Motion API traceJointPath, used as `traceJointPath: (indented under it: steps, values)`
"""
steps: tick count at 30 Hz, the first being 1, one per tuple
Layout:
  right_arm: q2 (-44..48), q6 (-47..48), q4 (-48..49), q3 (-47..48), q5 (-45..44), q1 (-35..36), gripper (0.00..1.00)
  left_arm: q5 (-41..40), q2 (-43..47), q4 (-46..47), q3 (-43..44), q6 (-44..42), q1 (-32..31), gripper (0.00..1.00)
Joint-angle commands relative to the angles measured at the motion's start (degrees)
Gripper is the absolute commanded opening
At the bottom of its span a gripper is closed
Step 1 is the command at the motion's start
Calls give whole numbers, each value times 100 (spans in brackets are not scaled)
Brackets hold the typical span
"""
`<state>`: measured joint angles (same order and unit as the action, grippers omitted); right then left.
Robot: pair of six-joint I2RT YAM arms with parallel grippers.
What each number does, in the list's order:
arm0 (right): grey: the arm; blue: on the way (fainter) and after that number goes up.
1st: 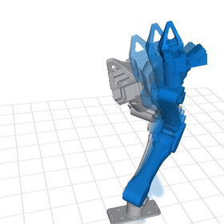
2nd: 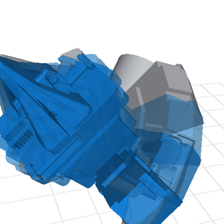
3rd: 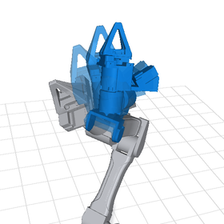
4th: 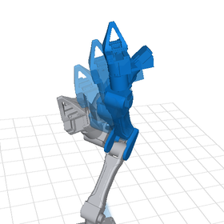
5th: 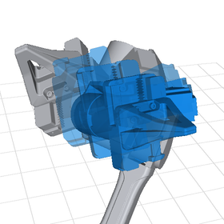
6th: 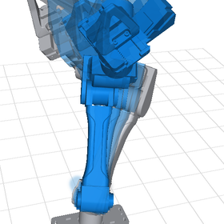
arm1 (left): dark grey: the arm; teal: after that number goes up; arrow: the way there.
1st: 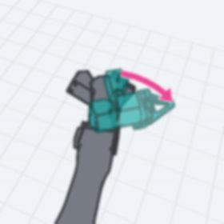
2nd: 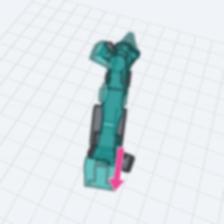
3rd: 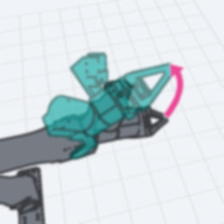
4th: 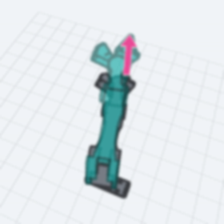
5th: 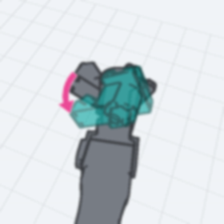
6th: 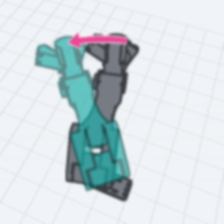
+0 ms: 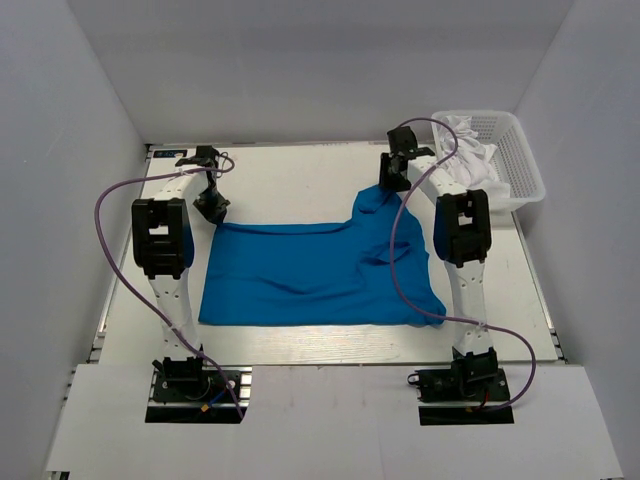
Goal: Fold and stack the t-shirts
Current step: Grap the side of the flattened tshirt furthest away from the robot with both arms
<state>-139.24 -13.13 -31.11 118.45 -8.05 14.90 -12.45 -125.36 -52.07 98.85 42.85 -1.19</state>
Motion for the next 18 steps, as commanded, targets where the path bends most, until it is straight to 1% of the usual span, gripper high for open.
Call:
traceJointPath:
  steps: [1, 2, 3, 5, 9, 11, 13, 14, 18]
  values:
    - [345, -24, 114, -243, -56, -31, 46, 137, 91, 22, -15, -49, 22, 0]
    - [362, -15, 123, -218, -56, -39, 34, 137, 91, 22, -15, -49, 22, 0]
    - [345, -15, 123, -217, -65, -31, 24, 190, 91, 22, -15, -49, 22, 0]
    - [362, -67, 176, -165, -38, -22, 14, 190, 91, 22, -15, -49, 22, 0]
    - [468, 12, 360, -24, -82, -22, 14, 190, 214, 22, -67, -101, 22, 0]
    - [521, 90, 466, -7, -161, -31, 8, 190, 267, 75, -67, -101, 22, 0]
    - [556, 126, 466, 2, -223, -22, 6, 190, 328, 75, -67, -154, 22, 0]
    - [573, 143, 414, -6, -240, -22, 0, 190, 328, 75, -67, -154, 22, 0]
    - [801, 214, 360, -191, -328, -39, 0, 190, 451, 75, -128, -207, 22, 0]
